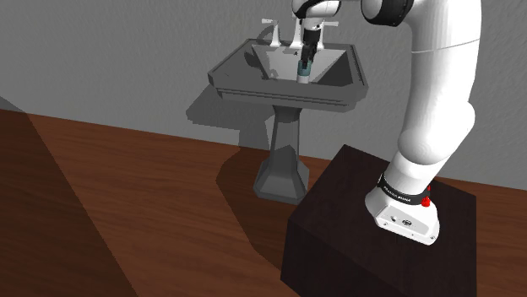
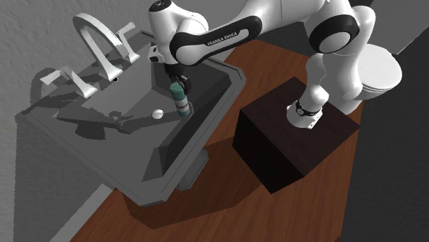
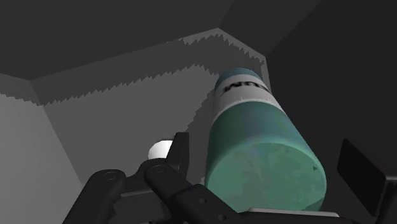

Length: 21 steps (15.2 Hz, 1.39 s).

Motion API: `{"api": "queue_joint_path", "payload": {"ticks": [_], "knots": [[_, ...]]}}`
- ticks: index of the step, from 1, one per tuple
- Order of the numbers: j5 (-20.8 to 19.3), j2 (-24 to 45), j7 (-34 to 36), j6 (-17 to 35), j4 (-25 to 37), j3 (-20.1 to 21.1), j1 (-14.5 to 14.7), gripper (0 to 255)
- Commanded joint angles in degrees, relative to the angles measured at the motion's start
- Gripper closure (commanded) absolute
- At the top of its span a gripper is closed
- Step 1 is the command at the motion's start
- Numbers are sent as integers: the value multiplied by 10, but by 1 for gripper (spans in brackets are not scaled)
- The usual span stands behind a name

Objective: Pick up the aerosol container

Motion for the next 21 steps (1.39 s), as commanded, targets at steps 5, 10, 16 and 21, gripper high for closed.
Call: {"api": "queue_joint_path", "payload": {"ticks": [5, 10, 16, 21], "knots": [[3, 4, -3, 16, -12, 1, 0, 255], [3, 4, -3, 16, -12, 1, 0, 255], [0, 1, -1, -4, 5, 0, -1, 255], [-4, -6, 3, -39, 34, -2, -3, 255]]}}
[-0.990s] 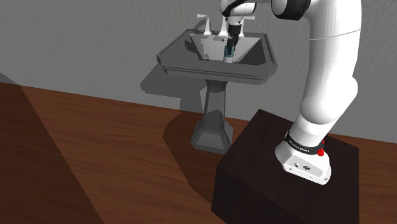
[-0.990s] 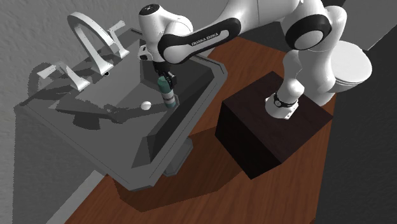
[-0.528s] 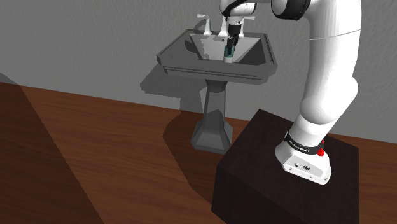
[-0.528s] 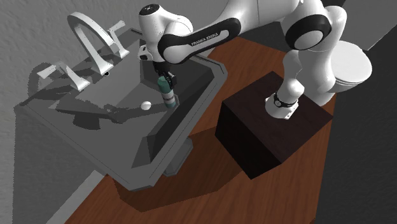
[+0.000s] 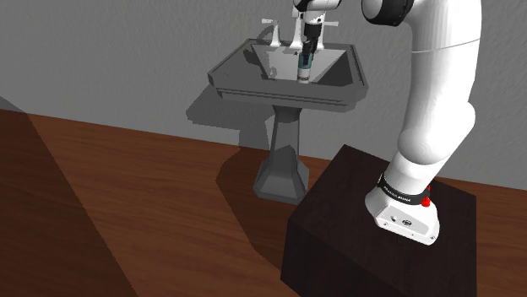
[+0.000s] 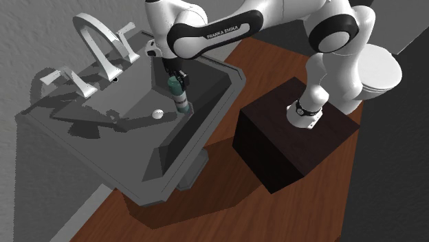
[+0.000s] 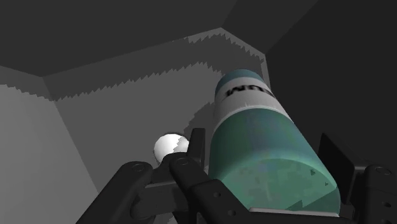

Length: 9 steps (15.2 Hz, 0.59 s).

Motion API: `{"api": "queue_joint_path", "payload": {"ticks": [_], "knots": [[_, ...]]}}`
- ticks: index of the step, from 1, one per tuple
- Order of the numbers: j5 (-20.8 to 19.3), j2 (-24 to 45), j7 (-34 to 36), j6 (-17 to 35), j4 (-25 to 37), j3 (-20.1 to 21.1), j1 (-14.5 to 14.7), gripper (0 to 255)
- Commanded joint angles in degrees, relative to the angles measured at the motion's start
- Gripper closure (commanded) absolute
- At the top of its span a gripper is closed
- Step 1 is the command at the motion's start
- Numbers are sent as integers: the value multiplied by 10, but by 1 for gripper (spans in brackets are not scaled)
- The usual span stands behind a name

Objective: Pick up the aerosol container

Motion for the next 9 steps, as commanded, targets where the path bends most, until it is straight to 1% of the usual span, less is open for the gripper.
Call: {"api": "queue_joint_path", "payload": {"ticks": [1, 7, 9], "knots": [[-3, -6, 3, -14, 9, -1, 2, 255], [-5, -8, 7, -59, 52, -3, -2, 255], [-5, -8, 7, -60, 53, -3, -2, 255]]}}
